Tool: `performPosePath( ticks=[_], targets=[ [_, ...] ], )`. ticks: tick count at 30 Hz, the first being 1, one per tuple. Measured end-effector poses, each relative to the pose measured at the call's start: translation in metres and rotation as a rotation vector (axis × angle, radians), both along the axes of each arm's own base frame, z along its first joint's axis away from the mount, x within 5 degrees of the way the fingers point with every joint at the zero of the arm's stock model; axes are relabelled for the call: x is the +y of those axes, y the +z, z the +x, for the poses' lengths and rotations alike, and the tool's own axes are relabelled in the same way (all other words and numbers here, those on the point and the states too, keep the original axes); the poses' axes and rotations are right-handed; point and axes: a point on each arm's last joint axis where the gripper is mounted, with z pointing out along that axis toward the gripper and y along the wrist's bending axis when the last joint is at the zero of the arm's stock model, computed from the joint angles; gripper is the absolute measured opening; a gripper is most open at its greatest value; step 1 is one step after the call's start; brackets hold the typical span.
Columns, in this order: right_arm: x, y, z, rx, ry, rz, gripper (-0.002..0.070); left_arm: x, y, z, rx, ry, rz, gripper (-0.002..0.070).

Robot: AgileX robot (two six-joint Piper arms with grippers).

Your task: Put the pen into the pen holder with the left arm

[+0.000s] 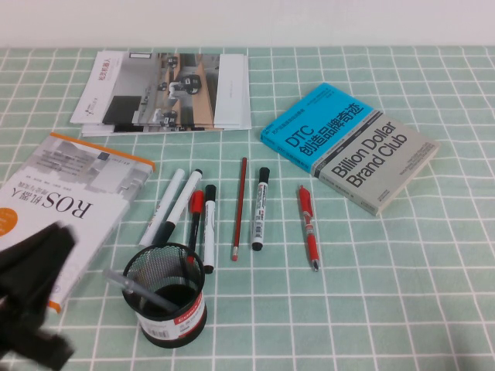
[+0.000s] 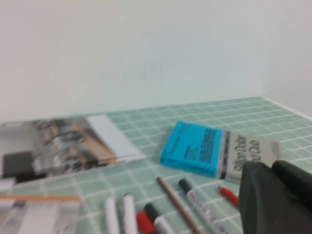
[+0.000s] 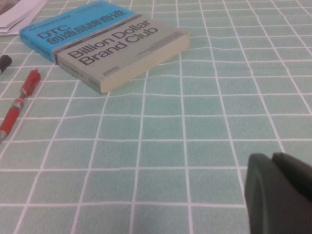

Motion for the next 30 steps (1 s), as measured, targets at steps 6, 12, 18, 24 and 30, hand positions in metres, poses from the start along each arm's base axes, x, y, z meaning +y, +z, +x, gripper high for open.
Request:
performPosePath(
  ticks=[6,12,18,24,30],
  targets=[
    [0.000,0.000,0.000,0.000,0.000,0.000,-0.0020,0.019,0.006,-0.026,-0.026,0.052,-0.047,0.0000],
    [0.000,0.000,0.000,0.000,0.000,0.002,-0.0020,0.028,-0.004,-0.033,0.073,0.103,-0.014,-0.0001],
    [0.000,0.000,0.000,0.000,0.000,0.002,-0.0020,0.030,-0.009,-0.033,0.126,0.121,0.007,-0.0001],
    [0.000,0.000,0.000,0.000,0.000,0.002,-0.0020,0.031,-0.010,-0.035,0.128,0.126,0.016,-0.0002],
    [0.000,0.000,0.000,0.000,0.001,0.008,-0.0020,0.043,-0.011,-0.043,0.092,0.243,0.064,-0.0003]
  ],
)
